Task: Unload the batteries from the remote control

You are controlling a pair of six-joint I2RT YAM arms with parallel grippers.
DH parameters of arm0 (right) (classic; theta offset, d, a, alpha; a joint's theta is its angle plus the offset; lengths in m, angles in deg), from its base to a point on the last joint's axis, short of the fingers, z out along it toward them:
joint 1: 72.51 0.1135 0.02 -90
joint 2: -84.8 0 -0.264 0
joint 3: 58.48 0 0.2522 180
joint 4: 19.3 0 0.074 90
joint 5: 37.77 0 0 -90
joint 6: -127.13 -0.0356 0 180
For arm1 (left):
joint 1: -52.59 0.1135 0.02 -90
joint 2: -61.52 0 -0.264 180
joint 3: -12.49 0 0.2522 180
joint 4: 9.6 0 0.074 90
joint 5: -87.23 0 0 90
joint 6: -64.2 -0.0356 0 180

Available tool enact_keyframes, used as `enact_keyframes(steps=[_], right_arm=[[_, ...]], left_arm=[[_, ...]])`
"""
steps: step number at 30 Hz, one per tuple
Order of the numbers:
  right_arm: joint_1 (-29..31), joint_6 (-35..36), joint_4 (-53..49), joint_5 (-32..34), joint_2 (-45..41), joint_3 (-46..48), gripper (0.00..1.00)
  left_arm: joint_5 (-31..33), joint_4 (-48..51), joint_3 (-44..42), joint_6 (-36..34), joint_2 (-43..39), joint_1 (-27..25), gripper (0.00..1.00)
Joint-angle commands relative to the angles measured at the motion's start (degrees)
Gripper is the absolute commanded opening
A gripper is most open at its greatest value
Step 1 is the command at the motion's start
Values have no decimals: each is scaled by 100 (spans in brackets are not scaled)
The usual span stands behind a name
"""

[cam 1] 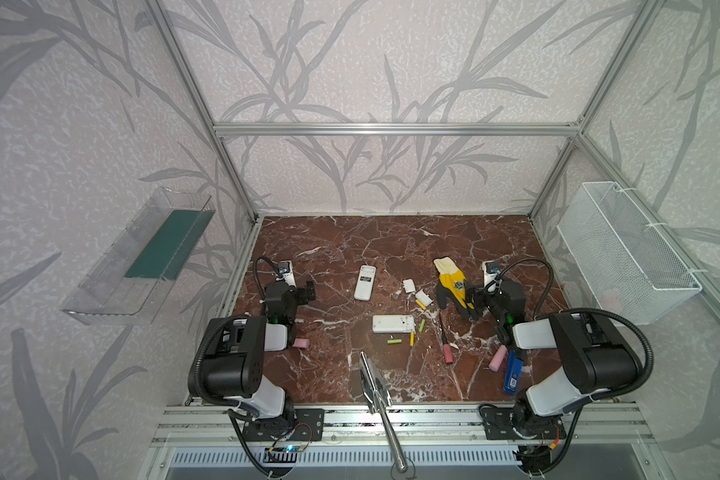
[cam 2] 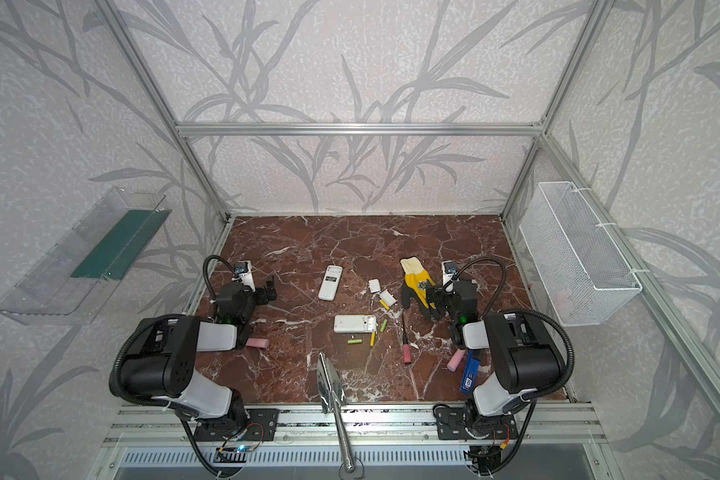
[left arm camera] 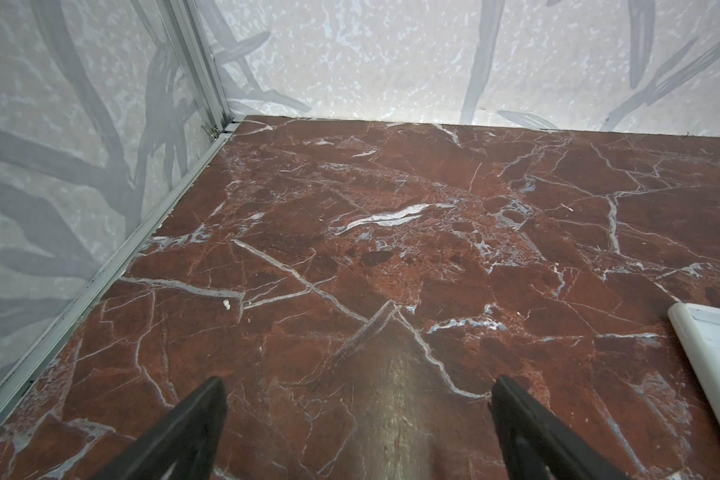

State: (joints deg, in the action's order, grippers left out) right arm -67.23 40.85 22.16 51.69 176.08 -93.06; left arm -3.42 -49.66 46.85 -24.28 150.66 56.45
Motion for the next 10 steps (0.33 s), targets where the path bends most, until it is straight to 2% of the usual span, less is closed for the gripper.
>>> enact_keyframes(steps=[1, 10], right_arm=[[-9, 50, 76, -26, -49, -80, 99], [-9, 49, 74, -26, -49, -75, 99]], left_arm=[[-54, 35, 116, -2, 34, 5, 99], [-285, -66, 69, -55, 49, 20, 99]])
